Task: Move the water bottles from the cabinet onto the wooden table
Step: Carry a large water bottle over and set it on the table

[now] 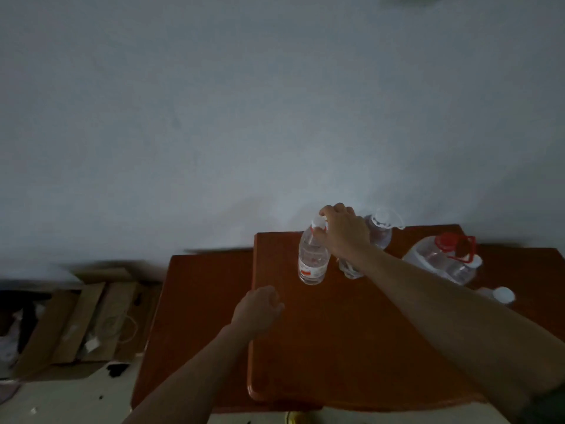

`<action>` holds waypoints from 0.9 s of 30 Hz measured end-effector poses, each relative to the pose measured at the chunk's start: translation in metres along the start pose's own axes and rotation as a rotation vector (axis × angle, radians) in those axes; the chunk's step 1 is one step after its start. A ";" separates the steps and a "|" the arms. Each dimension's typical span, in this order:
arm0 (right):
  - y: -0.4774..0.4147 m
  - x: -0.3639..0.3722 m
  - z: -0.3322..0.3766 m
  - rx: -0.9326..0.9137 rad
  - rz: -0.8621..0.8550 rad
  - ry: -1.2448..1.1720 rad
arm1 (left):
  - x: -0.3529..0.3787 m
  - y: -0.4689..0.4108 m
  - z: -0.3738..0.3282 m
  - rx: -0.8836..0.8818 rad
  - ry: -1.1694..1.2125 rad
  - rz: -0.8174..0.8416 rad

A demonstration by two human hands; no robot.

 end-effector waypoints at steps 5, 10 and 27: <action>-0.039 0.054 -0.001 0.060 0.135 -0.017 | 0.007 -0.041 0.025 -0.079 0.042 0.033; -0.022 0.058 -0.018 0.050 -0.036 -0.008 | 0.027 -0.079 0.035 -0.124 0.037 0.105; 0.124 0.106 -0.171 0.624 -0.189 -0.581 | 0.138 -0.234 -0.026 -0.292 0.634 0.217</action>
Point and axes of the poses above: each hand's wrist, its own y-axis away from the middle knuckle, its own x-axis out of the palm, z = x × y, the point moved 9 cm from there along -y, towards the middle knuckle, and after that the axes turned 6 degrees about y, right-handed, at the moved point
